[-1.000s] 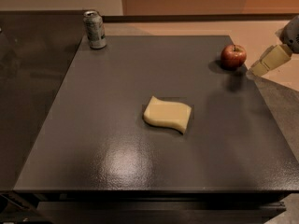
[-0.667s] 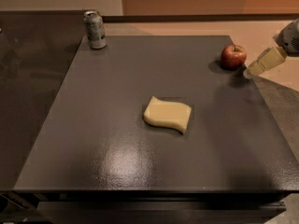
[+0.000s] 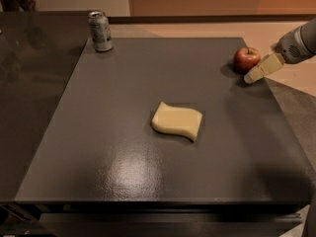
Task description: Move apple near sponge
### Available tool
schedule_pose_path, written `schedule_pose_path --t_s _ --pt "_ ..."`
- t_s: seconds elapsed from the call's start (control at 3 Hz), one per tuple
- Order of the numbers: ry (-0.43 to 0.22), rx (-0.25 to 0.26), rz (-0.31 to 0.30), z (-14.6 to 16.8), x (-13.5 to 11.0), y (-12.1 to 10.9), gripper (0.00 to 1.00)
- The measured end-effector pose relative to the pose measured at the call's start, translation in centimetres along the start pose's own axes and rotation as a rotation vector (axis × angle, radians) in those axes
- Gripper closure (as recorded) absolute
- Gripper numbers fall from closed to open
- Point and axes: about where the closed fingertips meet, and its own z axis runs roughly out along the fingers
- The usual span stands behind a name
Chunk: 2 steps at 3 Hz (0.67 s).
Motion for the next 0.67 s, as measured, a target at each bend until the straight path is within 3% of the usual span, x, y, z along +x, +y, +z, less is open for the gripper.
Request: schedule_pose_path --t_s 0.67 --pt "-0.079 -0.078 -0.022 2.6 -2.1 0.5 0.00"
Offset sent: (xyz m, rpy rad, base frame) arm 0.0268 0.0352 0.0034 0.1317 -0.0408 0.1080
